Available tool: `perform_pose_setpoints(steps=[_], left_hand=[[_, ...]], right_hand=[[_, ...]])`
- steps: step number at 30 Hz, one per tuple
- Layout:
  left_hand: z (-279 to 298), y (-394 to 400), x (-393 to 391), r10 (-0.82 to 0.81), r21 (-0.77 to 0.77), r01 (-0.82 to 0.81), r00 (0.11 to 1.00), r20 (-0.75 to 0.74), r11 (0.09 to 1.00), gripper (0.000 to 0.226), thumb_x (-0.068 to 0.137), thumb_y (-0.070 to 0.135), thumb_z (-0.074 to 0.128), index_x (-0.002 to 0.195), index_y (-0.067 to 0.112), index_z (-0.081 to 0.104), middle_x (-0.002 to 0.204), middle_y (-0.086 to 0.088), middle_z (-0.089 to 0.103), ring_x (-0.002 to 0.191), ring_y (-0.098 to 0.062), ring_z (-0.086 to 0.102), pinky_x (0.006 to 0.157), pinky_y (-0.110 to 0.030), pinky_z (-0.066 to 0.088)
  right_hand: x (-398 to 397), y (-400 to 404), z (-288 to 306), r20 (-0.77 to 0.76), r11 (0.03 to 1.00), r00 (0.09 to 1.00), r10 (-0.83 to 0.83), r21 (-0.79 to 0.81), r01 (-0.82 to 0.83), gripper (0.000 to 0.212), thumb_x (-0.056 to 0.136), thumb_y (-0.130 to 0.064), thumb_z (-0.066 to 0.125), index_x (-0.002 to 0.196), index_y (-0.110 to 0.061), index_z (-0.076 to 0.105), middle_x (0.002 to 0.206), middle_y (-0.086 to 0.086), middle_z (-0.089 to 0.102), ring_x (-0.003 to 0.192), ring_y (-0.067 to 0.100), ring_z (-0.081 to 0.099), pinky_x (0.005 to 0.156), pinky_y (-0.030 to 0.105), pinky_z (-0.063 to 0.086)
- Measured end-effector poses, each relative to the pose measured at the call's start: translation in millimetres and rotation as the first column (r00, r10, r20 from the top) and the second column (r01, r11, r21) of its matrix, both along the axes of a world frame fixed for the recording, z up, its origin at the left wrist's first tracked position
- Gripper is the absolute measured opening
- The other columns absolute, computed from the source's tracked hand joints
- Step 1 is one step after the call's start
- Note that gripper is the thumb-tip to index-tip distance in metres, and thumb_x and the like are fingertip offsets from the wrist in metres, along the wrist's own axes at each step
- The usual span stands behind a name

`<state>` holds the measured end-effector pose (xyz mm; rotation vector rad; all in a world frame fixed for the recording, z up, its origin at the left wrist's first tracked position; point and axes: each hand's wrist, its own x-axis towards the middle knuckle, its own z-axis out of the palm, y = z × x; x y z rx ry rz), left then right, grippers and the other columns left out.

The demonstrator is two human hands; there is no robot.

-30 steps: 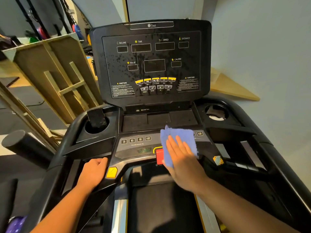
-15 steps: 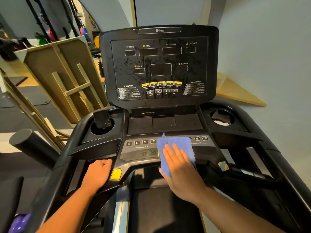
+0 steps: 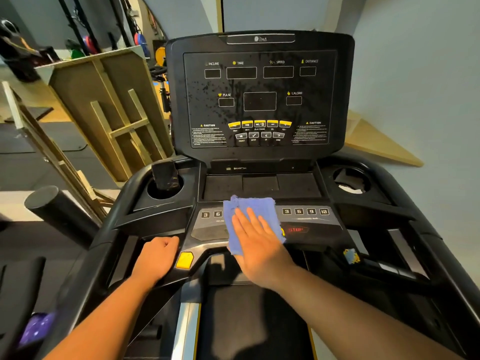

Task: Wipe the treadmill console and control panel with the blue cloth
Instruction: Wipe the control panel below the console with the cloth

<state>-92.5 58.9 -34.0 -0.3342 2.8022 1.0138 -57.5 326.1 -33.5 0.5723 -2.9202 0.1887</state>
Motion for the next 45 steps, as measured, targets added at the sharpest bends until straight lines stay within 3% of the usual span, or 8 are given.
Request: perform_pose_setpoints(steps=[2,8,14,20,25,34,40,45], left_hand=[[-2.4,0.1,3.4,0.001,0.004,-0.001,1.0,-0.001,1.0,0.047,0.1,0.03,0.045,0.07,0.001,0.066,0.064,-0.01,0.07,0.069,-0.031,0.067,0.069,-0.041,0.052],[-0.4,2.1,0.6,-0.003,0.02,0.003,1.0,-0.016,1.0,0.048,0.102,0.027,0.046,0.058,0.012,0.057,0.058,-0.006,0.065,0.059,-0.021,0.059,0.065,-0.037,0.047],[-0.8,1.9,3.9,0.015,0.024,-0.015,1.0,-0.015,1.0,0.047,0.101,0.028,0.046,0.058,0.015,0.057,0.059,-0.004,0.064,0.059,-0.019,0.057,0.064,-0.034,0.045],[0.2,0.6,1.6,0.015,0.044,-0.014,1.0,-0.003,0.999,0.048,0.099,0.031,0.046,0.06,0.007,0.06,0.06,-0.006,0.066,0.063,-0.023,0.062,0.065,-0.036,0.048],[1.2,1.8,1.4,0.014,0.041,-0.012,0.999,-0.032,0.999,0.049,0.098,0.03,0.047,0.053,0.012,0.055,0.059,-0.002,0.063,0.06,-0.02,0.058,0.058,-0.033,0.042],[-1.5,-2.9,-1.0,-0.027,0.046,0.029,0.999,-0.026,0.999,0.045,0.098,0.03,0.044,0.055,0.014,0.05,0.06,-0.007,0.061,0.056,-0.016,0.051,0.058,-0.034,0.041],[-7.1,-4.7,0.3,-0.027,0.071,0.026,0.999,0.017,0.997,0.045,0.097,0.032,0.044,0.056,0.014,0.049,0.06,-0.008,0.062,0.054,-0.014,0.051,0.057,-0.033,0.042],[-7.0,-8.1,-5.1,-0.049,0.091,0.048,0.999,0.01,0.995,0.043,0.095,0.031,0.045,0.055,0.016,0.046,0.057,-0.003,0.058,0.056,-0.017,0.051,0.057,-0.034,0.042]], right_hand=[[-3.0,-5.9,3.3,0.064,1.0,0.998,-0.012,0.016,0.011,0.079,0.091,-0.048,0.025,0.157,-0.006,0.025,0.166,0.01,0.017,0.151,0.029,0.003,0.124,0.048,0.016],[32.1,-6.4,0.1,0.043,0.998,0.997,0.065,-0.015,-0.065,0.075,0.086,-0.046,0.045,0.151,-0.009,0.041,0.159,0.008,0.038,0.147,0.032,0.035,0.118,0.048,0.033],[-12.0,-45.7,20.8,0.147,0.994,0.988,0.046,0.092,-0.06,0.078,0.102,-0.044,0.037,0.16,-0.011,-0.003,0.163,0.004,-0.02,0.15,0.026,-0.021,0.112,0.036,-0.025],[26.4,-49.3,-1.3,0.051,0.991,0.99,0.132,0.015,-0.133,0.076,0.085,-0.047,0.056,0.151,-0.012,0.042,0.159,0.006,0.039,0.147,0.029,0.036,0.118,0.047,0.03],[-7.2,-69.5,8.2,-0.055,0.994,0.993,0.107,0.004,-0.107,0.068,0.093,-0.041,0.044,0.153,-0.01,0.039,0.162,0.007,0.033,0.151,0.027,0.024,0.121,0.042,0.021],[16.2,-77.0,4.2,-0.061,0.998,0.998,0.013,0.056,-0.01,0.084,0.073,-0.046,0.071,0.146,-0.014,0.046,0.153,0.005,0.049,0.14,0.03,0.047,0.12,0.046,0.027],[-3.3,-67.2,3.5,-0.028,0.975,0.992,-0.125,-0.188,0.117,0.071,0.085,-0.029,0.043,0.154,-0.01,0.037,0.162,0.006,0.032,0.149,0.028,0.031,0.123,0.041,0.018],[21.4,-75.3,-7.7,-0.061,0.968,0.978,-0.197,-0.172,0.185,0.082,0.075,-0.035,0.073,0.148,-0.012,0.046,0.154,0.005,0.045,0.143,0.03,0.042,0.119,0.041,0.02]])
